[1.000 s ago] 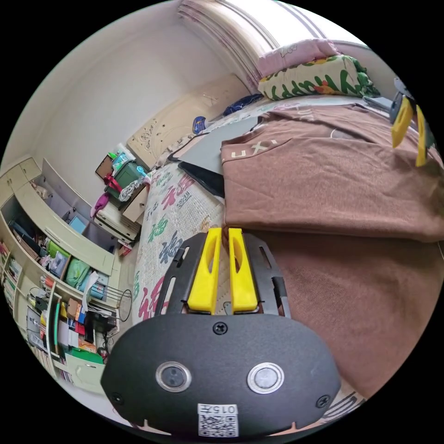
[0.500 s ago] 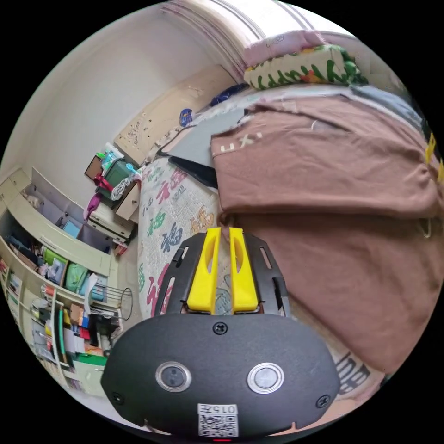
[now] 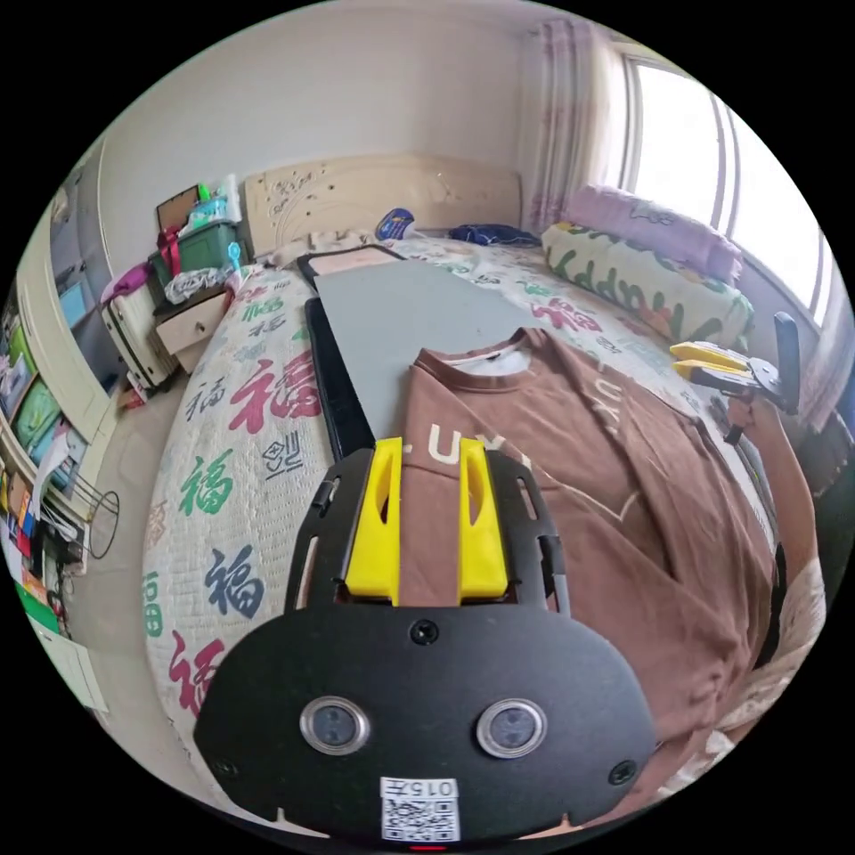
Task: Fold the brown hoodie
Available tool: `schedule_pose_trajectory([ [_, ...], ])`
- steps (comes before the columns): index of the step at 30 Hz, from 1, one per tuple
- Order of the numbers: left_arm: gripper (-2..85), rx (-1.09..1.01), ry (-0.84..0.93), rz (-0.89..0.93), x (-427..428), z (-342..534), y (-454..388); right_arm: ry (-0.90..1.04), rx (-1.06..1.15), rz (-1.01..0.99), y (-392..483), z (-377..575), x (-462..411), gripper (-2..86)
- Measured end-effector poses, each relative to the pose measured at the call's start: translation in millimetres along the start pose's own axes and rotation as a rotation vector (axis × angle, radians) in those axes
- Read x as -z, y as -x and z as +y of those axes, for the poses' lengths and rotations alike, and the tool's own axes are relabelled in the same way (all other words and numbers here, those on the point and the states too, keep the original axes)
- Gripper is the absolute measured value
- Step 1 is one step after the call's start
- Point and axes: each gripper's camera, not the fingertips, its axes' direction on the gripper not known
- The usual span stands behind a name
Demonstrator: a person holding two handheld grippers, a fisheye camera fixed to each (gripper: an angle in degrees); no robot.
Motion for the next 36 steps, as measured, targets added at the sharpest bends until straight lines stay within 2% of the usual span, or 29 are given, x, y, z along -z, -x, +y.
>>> schedule_pose_trajectory([
  [7,10.4,0.099,0.045,-0.015,-70.7,-45.3,23.5,0.085,-0.029,0.041,-23.0,-65.6,-89.6,12.7],
  [10,10.3,0.107,0.066,0.055,-90.2,-54.3,24.8,0.187,-0.036,-0.054,-33.6,-80.8,-113.4,11.8],
  [12,10.1,0.092,0.142,0.056,-105.9,-59.4,16.1,0.281,-0.012,-0.153,-34.9,-88.0,-123.7,9.9],
  [16,8.5,0.092,0.180,0.044,-110.7,-59.0,3.4,0.274,0.006,-0.134,-27.5,-90.0,-109.2,7.7],
  [19,3.9,0.081,0.173,0.111,-107.7,-49.6,-5.8,0.255,0.015,-0.132,-21.6,-87.7,-92.2,4.8],
  [22,2.3,0.044,0.096,0.065,-86.4,-34.4,-27.8,0.210,0.041,-0.105,-9.2,-77.3,-66.5,4.2],
  [26,1.5,-0.074,-0.106,-0.017,-7.7,-1.7,-84.4,0.045,0.063,-0.124,11.0,-53.2,19.3,3.9],
  [28,1.3,-0.132,-0.203,-0.018,40.6,26.4,-112.4,-0.049,0.147,-0.099,29.2,-31.5,76.3,3.9],
  [32,1.2,-0.322,-0.363,-0.015,169.7,144.3,-190.2,-0.171,0.249,-0.183,66.1,58.0,221.2,3.8],
  [36,1.2,-0.512,-0.370,-0.005,258.0,311.8,-267.2,-0.160,0.417,-0.278,128.4,200.4,339.8,3.2],
])
